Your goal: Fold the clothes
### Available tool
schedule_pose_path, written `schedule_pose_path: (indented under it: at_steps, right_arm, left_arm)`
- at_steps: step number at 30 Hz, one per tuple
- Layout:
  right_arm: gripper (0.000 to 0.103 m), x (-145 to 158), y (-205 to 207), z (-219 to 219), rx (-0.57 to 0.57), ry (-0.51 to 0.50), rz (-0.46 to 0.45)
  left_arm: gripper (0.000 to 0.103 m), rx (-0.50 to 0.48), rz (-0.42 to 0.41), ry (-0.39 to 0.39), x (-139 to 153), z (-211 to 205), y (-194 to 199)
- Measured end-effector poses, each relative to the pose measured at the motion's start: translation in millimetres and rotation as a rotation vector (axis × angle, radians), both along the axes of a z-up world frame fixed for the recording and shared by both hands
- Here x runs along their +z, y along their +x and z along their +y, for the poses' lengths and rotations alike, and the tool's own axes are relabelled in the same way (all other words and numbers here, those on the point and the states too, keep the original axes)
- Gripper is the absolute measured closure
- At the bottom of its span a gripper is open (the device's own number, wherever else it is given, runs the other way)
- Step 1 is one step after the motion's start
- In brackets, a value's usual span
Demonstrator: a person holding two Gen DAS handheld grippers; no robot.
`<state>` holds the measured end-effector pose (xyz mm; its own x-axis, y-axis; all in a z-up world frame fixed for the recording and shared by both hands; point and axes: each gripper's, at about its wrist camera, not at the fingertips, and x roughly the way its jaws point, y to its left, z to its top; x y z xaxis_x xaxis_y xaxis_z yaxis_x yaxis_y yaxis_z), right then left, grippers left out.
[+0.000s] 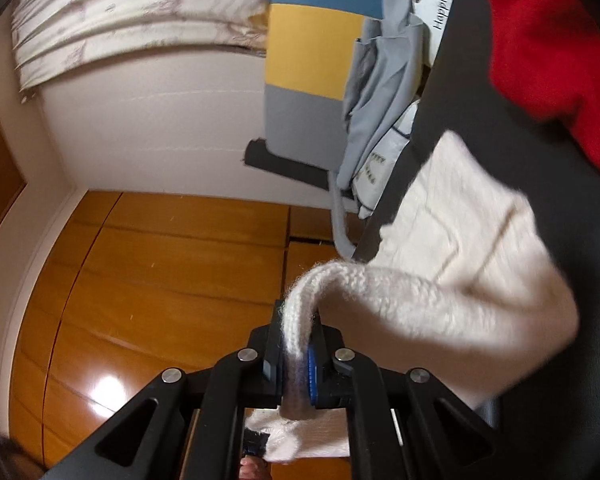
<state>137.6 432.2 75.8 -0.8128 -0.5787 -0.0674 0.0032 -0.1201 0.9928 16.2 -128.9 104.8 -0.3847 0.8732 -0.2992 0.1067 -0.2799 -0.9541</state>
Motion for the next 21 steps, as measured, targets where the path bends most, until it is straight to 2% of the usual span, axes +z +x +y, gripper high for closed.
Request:
schedule_pose_path:
  at_steps: [6, 8, 12, 15, 16, 17, 18, 19, 21]
  right_arm:
    - [0.096, -21.5, -76.0, 14.9, -0.029, -0.03, -0.094]
    - [0.096, -37.6, -104.0, 19.1, -0.052, -0.035, -0.146]
    - [0.096, -75.9, -138.3, 22.3, -0.076, -0.014, -0.273]
    - [0.091, -97.2, -156.7, 22.1, -0.082, -0.007, -0.312]
    - [0.084, -104.4, -159.7, 23.0, -0.091, -0.007, -0.334]
    - [0.081, -107.9, -162.6, 24.7, -0.1, -0.011, -0.337]
    - [0.081, -106.6, -163.9, 28.1, -0.107, -0.007, -0.325]
    - [0.081, -105.3, -165.2, 31.4, -0.114, -0.004, -0.313]
    - [0.073, -101.1, -167.1, 37.9, -0.126, 0.016, -0.288]
  left_arm:
    - [0.094, 0.051, -0.115, -0.037, -35.0, 2.4, -54.5]
    - [0.094, 0.076, -0.159, -0.037, -50.7, 2.1, -71.7]
    - [0.094, 0.116, -0.224, -0.093, -80.5, 0.1, -102.8]
    - [0.094, 0.16, -0.269, -0.111, -102.2, -3.4, -118.7]
    - [0.087, 0.183, -0.278, -0.115, -108.2, -5.9, -122.2]
    - [0.08, 0.207, -0.293, -0.125, -113.6, -9.0, -124.3]
    - [0.059, 0.228, -0.308, -0.139, -118.3, -12.2, -125.2]
    - [0.044, 0.243, -0.317, -0.158, -121.5, -15.4, -123.5]
    - [0.039, 0.199, -0.251, -0.254, -118.0, -4.4, -111.1]
